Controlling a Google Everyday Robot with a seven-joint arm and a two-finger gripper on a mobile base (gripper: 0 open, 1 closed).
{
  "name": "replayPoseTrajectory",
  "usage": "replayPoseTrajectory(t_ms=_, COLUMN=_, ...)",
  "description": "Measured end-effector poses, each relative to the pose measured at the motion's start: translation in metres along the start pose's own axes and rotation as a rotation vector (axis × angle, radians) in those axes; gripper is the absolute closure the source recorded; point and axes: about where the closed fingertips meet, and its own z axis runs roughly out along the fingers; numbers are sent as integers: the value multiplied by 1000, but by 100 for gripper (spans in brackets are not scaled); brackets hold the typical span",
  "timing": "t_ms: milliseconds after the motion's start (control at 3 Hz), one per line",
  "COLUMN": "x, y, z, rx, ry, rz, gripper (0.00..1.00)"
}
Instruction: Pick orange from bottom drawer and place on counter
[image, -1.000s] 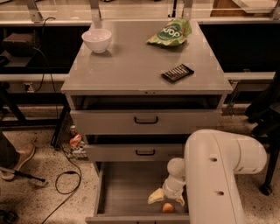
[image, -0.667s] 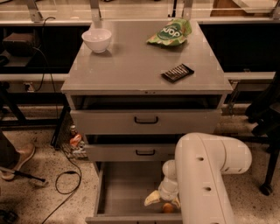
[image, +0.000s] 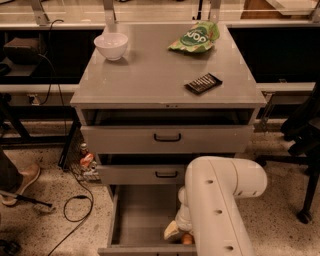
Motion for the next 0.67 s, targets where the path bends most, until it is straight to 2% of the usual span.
replayPoseTrajectory(t_ms=667, x=-4, y=-7, z=25, rx=42, ry=44, rz=24, gripper=65)
